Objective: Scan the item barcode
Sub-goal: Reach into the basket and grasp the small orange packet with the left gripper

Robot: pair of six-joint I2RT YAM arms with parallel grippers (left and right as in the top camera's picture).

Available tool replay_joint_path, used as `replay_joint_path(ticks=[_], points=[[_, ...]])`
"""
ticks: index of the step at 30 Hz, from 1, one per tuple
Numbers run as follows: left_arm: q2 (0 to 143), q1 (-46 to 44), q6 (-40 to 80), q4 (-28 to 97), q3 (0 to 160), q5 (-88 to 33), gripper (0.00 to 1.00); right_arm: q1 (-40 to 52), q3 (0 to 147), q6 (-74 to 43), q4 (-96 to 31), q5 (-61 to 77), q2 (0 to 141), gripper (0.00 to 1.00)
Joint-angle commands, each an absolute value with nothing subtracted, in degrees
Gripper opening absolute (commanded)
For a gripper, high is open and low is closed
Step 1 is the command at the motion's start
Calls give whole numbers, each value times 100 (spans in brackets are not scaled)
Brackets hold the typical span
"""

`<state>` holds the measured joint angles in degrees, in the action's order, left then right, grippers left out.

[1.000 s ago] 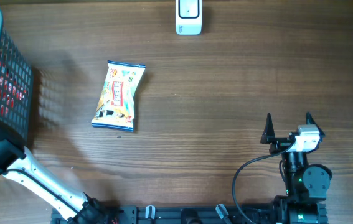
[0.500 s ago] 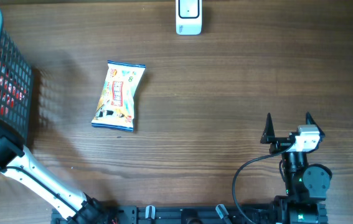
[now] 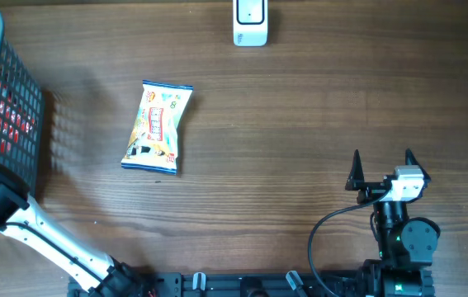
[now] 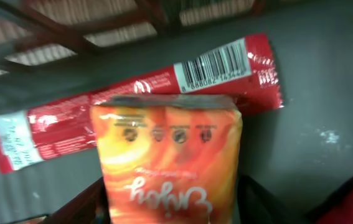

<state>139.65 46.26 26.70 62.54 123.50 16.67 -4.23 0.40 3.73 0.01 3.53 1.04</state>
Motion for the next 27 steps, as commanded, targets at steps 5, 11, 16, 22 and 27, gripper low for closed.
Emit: replay_joint_path(ticks=[5,11,16,22,27], points=[[14138,4678,2569,6344,12368,1525,16,-451,30,285,10,298,80,100],[13609,4650,2571,6475,12368,1522,4,-451,30,285,10,298,80,100],[12835,4633,2574,6646,12368,1514,4,-451,30,287,10,298,80,100],[11762,4635,2576,6777,12368,548,8,-451,30,285,10,298,80,100],[10903,4633,2641,6805,12368,-1514,7,-451,30,287,10,301,80,100]])
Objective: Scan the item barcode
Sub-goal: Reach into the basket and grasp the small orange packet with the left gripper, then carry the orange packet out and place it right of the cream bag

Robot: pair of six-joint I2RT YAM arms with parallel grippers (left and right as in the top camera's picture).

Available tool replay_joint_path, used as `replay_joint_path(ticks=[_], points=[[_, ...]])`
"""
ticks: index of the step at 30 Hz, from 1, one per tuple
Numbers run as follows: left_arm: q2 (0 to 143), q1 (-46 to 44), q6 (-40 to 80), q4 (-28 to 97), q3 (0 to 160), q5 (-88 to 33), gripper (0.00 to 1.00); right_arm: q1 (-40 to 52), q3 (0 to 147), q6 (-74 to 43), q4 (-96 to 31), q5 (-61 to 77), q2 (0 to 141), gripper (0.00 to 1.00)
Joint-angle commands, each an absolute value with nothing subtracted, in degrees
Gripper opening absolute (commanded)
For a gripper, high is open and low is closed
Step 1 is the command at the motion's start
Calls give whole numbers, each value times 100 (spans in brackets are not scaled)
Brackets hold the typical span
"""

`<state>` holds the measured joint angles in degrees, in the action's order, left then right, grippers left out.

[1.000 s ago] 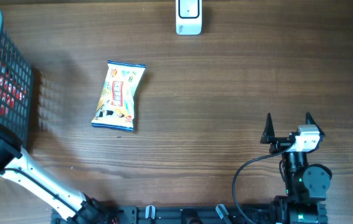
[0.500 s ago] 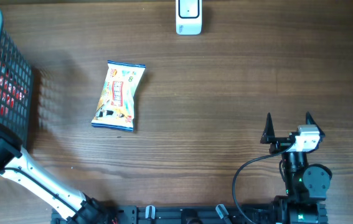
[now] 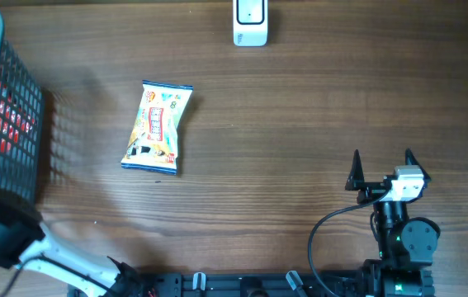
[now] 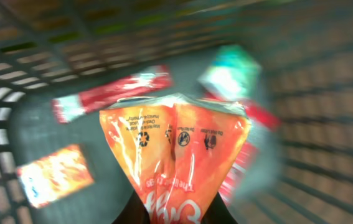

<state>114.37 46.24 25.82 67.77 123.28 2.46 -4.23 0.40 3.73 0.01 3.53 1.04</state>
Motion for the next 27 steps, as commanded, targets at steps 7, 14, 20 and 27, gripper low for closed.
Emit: replay_joint_path(ticks=[7,14,20,27], points=[[10381,4198,3094,7310,12368,-3500,4,-451,30,287,10,298,80,100],[10436,2707,2602,8204,12366,-3594,4,-451,30,287,10,298,80,100],[10514,943,2228,8508,12366,-1697,4,-451,30,285,10,298,80,100],[11120,-827,2231,8796,12366,-331,4,-451,30,287,10,298,80,100]])
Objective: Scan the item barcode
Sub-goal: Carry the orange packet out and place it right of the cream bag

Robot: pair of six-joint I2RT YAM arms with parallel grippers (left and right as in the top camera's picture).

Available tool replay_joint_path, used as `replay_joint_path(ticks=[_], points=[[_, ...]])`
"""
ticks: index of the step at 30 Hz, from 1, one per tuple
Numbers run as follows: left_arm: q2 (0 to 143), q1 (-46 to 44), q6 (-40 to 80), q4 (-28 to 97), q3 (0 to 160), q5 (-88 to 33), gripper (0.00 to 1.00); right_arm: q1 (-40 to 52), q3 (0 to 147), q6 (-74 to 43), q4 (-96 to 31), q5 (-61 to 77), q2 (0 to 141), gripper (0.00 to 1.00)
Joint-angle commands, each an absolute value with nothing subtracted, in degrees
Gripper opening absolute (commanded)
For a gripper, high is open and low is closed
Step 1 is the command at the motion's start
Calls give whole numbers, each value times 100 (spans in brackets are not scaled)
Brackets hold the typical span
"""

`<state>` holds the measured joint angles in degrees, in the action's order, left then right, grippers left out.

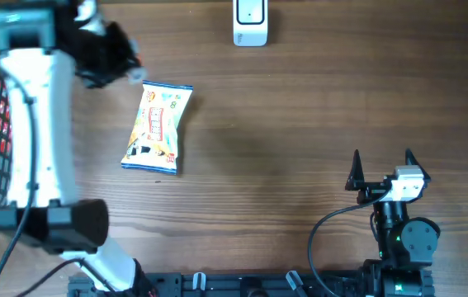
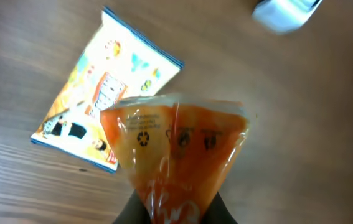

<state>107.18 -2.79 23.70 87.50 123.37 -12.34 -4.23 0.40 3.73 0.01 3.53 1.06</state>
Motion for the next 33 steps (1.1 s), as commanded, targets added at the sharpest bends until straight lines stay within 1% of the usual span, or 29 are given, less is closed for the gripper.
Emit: replay_joint_path(ticks=[1,6,12,14,17,21,22,23,24,26,27,28,30,33], points=[[11253,-980,2231,8799,12366,-250,4,-451,30,287,10,298,80,100],[11955,-1446,2324,8803,12366,-54,4,-451,30,287,10,298,80,100],[12809,-1684,2443,8816,12363,-51,5,-451,30,290,10,301,80,100],[13039,-1704,2443,8816,12363,-54,8,-451,30,287,10,298,80,100],[13312,-1704,2443,8823,12363,-54,16,-451,30,287,10,298,80,100],[13480,-1704,2440,8818,12363,-54,20,-451,30,287,10,298,80,100],[13480,-1704,2440,8816,12363,-54,22,-451,30,287,10,298,80,100],[13480,-1704,2440,8818,12363,-54,26,-451,30,290,10,298,80,100],[13480,-1704,2440,8823,12366,-54,38,-451,30,287,10,298,80,100],[13480,-1704,2432,8858,12363,-51,53,-451,30,290,10,298,80,100],[13480,-1704,2414,8877,12366,-47,70,-451,30,287,10,298,80,100],[13480,-1704,2412,8901,12363,-32,78,-451,30,287,10,298,80,100],[13480,-1704,2263,8945,12366,-34,82,-451,30,287,10,298,80,100],[13478,-1697,2132,9067,12366,-34,83,-451,30,287,10,298,80,100]])
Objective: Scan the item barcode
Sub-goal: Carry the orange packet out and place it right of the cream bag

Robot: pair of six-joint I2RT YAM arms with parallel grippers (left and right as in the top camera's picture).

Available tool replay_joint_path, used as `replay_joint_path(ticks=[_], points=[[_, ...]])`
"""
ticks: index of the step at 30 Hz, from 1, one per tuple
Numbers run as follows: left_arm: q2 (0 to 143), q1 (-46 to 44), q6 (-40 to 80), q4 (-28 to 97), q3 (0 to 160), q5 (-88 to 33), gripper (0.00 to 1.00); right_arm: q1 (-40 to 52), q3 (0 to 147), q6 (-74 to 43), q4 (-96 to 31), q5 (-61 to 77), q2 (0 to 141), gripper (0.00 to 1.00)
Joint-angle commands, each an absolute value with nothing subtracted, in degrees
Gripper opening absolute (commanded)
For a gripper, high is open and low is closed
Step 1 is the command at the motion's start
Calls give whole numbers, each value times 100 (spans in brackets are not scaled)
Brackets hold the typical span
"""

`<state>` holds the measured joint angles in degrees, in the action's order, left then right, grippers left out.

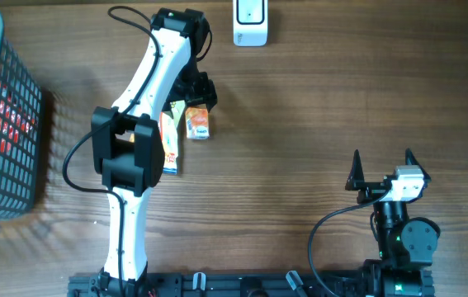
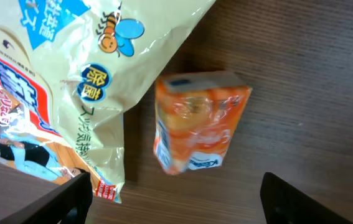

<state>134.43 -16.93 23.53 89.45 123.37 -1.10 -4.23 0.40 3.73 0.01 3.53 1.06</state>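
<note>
A small orange packet (image 1: 198, 123) (image 2: 198, 121) lies flat on the wooden table, just right of a cream snack bag (image 2: 70, 93) (image 1: 168, 139). My left gripper (image 1: 194, 95) (image 2: 176, 214) hangs open above the packet, its dark fingers (image 2: 58, 199) at the lower corners of the left wrist view, touching nothing. The white scanner (image 1: 250, 22) stands at the table's far edge. My right gripper (image 1: 381, 168) rests open at the near right, holding nothing. No barcode shows on the packet's upper face.
A dark wire basket (image 1: 7, 107) with red packets inside stands at the left edge. The left arm (image 1: 147, 74) stretches over the snack bag and hides most of it from overhead. Bare wood lies between the packet and the scanner.
The left gripper was shut on the orange packet above the table by the snack bag's top left. Now the packet lies on the table right of the bag and the gripper is open above it.
The left gripper was shut on the orange packet low inside the basket. Then it held the packet higher, still within the basket. Then it held it over the table near the snack bag. Now the packet lies released beside the bag. The right arm has stayed still.
</note>
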Motion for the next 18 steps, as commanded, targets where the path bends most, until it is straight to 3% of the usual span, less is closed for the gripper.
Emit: replay_joint_path(ticks=[1,7,8,18], points=[[13465,-1693,2121,9111,12368,-34,83,-451,30,285,10,298,80,100],[13168,-1553,1966,9649,12691,-8,87,-451,30,287,10,298,80,100],[13074,-1505,1964,9655,12807,-10,100,-451,30,287,10,298,80,100],[11406,-373,2025,9642,13981,611,100,-451,30,287,10,298,80,100]])
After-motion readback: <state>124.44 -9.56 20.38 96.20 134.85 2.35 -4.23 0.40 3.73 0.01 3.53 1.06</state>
